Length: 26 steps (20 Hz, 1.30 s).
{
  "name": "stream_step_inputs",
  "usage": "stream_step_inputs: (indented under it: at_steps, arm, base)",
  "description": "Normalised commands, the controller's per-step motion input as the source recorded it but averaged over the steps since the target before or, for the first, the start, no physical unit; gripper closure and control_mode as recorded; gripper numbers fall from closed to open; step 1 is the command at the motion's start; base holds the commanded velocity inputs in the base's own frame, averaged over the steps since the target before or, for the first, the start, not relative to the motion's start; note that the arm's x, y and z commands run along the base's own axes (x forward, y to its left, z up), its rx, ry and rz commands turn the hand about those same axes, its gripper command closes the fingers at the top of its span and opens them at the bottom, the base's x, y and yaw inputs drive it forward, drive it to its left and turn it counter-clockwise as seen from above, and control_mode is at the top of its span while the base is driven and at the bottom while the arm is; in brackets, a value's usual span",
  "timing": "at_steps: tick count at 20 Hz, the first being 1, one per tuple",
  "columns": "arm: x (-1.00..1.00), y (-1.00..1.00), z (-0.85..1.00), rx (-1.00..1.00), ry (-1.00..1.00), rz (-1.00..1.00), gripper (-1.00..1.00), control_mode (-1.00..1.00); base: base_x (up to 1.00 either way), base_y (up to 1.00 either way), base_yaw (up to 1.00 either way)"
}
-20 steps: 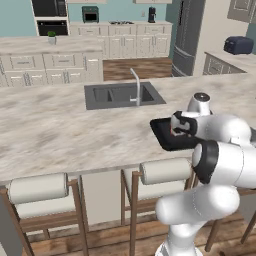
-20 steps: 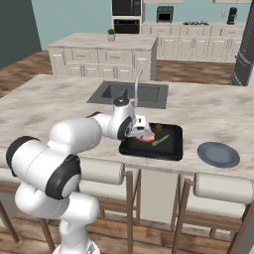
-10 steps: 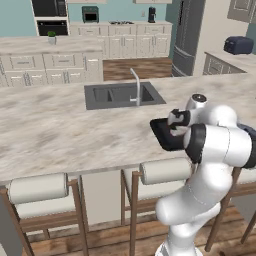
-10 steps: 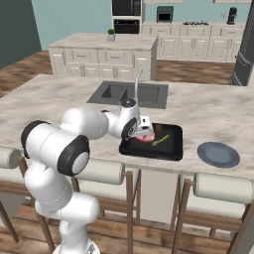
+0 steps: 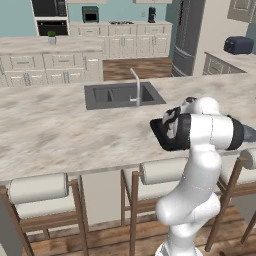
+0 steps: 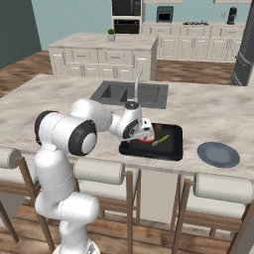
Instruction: Create a steak meal by picking up the steak and asparagus from the tray and placing them on the plate. Leave the strawberry on the tray.
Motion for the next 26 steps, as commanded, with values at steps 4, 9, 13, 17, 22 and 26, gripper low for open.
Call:
stream_step_inputs:
  at_steps: [4, 9, 13, 17, 22, 26]
  arm:
    - [0.49, -0.04, -0.22, 0.0, 0.09, 0.07, -1.0, -1.0]
    - [0.45, -0.12, -0.19, 0.0, 0.05, 0.07, -1.0, -1.0]
    - [0.43, -0.13, -0.19, 0.0, 0.03, 0.06, -1.0, -1.0]
    - [0.4, -0.04, -0.26, 0.0, 0.0, 0.06, -1.0, -1.0]
    - [0.32, 0.0, -0.43, 0.0, 0.0, 0.05, -1.0, -1.0]
    - [0.12, 0.0, -0.46, 0.0, 0.0, 0.06, 1.0, -1.0]
  base:
    - [0.0, 0.0, 0.0]
    - [0.0, 0.0, 0.0]
    - [0.0, 0.0, 0.0]
    - [0.0, 0.0, 0.0]
    - [0.0, 0.0, 0.0]
    - [0.0, 0.0, 0.0]
